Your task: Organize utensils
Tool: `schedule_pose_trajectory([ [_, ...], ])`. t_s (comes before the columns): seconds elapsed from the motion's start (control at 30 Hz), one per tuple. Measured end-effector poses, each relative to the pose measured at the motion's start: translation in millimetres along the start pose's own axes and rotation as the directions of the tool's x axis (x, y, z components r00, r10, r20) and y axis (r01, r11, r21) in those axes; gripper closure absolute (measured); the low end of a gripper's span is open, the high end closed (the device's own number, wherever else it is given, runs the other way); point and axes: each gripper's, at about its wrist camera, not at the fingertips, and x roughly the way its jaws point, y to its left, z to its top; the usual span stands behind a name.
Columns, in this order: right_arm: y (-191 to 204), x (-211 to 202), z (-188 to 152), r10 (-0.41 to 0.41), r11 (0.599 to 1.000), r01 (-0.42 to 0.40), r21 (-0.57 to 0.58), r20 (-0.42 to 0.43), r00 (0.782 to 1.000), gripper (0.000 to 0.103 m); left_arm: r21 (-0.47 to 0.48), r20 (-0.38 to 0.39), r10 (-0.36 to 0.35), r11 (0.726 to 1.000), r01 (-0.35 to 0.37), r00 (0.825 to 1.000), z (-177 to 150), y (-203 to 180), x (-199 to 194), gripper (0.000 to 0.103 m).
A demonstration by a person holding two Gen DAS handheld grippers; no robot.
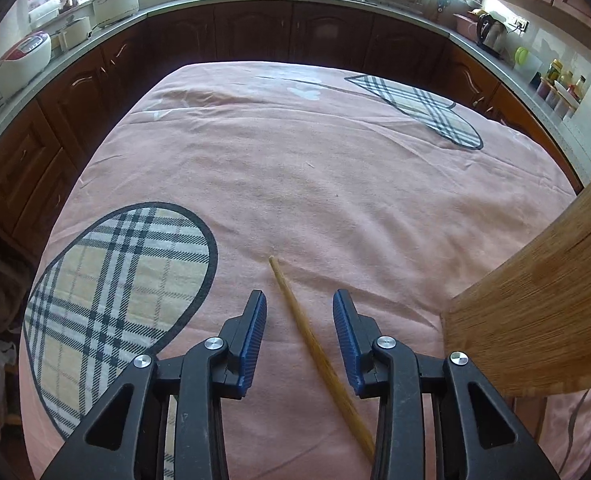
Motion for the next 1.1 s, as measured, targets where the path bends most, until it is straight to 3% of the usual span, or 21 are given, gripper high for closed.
schedule_pose_trajectory([
  [0.1, -1.6, 1.0, 0.1, 0.0, 1.0, 0.0, 0.006, -0.001, 1.0, 0.098, 0.039, 0.022, 0.037, 0.999, -0.038, 0.999, -4.2, -2.0, 8.8, 0.089],
  [0.17, -1.5, 0.2, -0.2, 0.001, 1.0, -0.001, 0.007, 0.001, 1.0, 0.098, 0.054, 0.032, 0.037, 0.998, -0.039, 0.999, -5.6, -3.7, 11.8, 0.091],
  [0.33, 2.9, -1.3, -0.7, 0.003, 1.0, -0.003, 0.001, 0.004, 1.0, 0.098, 0.025, 0.039, -0.05, 0.998, 0.049, 0.998, -21.2, 6.3, -12.4, 0.099],
  [0.67, 14.3, -12.8, -0.3, 0.014, 1.0, -0.014, -0.013, 0.028, 1.0, 0.098, 0.04, 0.17, -0.218, 0.976, 0.214, 0.961, -61.5, 16.4, -123.0, 0.099],
  [1.1, 35.0, -39.0, -0.2, 0.03, 0.999, -0.027, -0.042, 0.066, 0.997, 0.098, 0.079, 0.268, -0.318, 0.948, 0.308, 0.91, -124.3, 33.8, -235.2, 0.099],
])
